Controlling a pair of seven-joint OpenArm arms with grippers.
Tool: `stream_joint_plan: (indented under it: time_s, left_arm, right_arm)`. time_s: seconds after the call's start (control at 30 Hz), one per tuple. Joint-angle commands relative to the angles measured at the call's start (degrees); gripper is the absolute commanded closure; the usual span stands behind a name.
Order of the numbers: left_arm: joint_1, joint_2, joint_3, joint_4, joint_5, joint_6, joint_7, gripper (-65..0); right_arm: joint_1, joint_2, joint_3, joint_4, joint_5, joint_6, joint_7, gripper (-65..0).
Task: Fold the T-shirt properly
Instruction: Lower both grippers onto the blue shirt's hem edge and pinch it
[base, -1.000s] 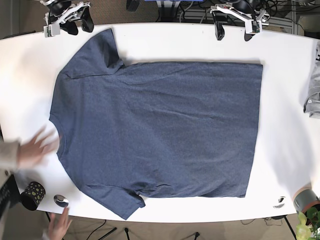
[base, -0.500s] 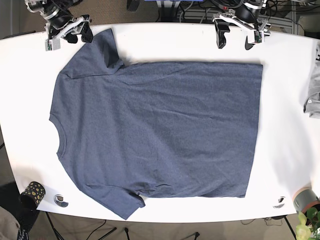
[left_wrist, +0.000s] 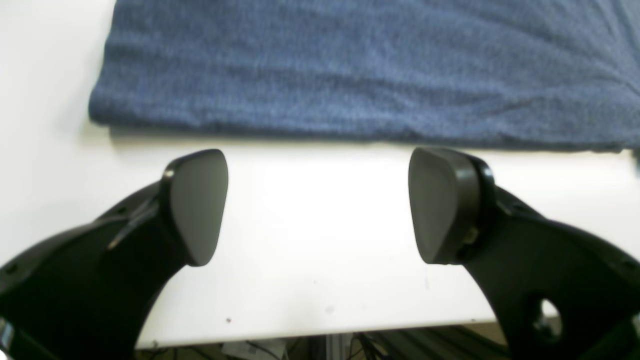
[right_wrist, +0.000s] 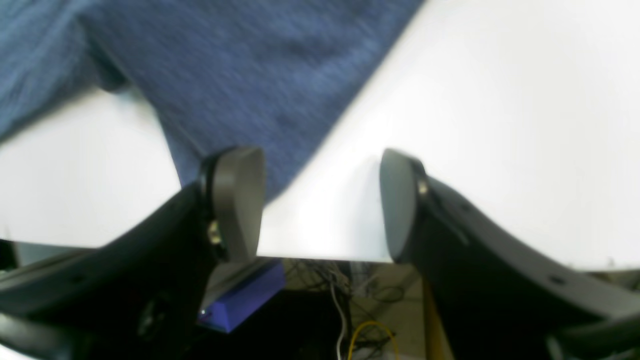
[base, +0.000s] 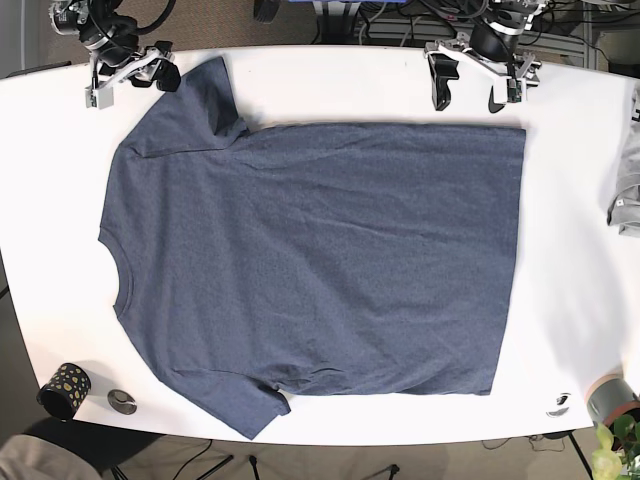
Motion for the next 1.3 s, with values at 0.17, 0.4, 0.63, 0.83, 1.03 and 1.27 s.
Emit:
stream_joint_plan:
  time_s: [0.17,0.4,0.63,0.83,1.03,1.27]
  left_arm:
    - [-1.44,-0.01,-0.1,0.85,-0.21,-0.1,-0.72,-52.4]
    - [-3.02,-0.01,-0.19,0.85,-0.21,-0.1,-0.72,-52.4]
    - [-4.08,-0.8,-1.77,1.12,-0.56,-0.1,-0.72,-52.4]
    - [-5.4,-0.71,-4.67,1.12,-0.65,-0.01,-0.72,-52.4]
    - [-6.89,-0.8,-7.22,1.12,-0.74,-0.01,3.14,-51.9]
    - [-9.88,0.08,-12.41,-0.47,-6.98,-0.19,8.95,-51.0]
  right_arm:
    - [0.7,-0.71,-0.04,-1.59,0.46,0.34,-0.84,-35.7]
    - [-0.61,-2.21,-3.38,-1.5,0.46,0.34,-2.07,-35.7]
    - [-1.49,-4.84,-6.2,1.84,0.2,0.34,-2.07,-35.7]
    - [0.09,-4.76,-6.37,1.66,0.2,0.34,-2.16,-33.6]
    - [0.35,-4.67,-6.46,2.01,0.11,0.34,-2.16,-4.9]
    - [0.35,-3.44,-6.46,2.98,0.11,0.34,-2.16,0.0]
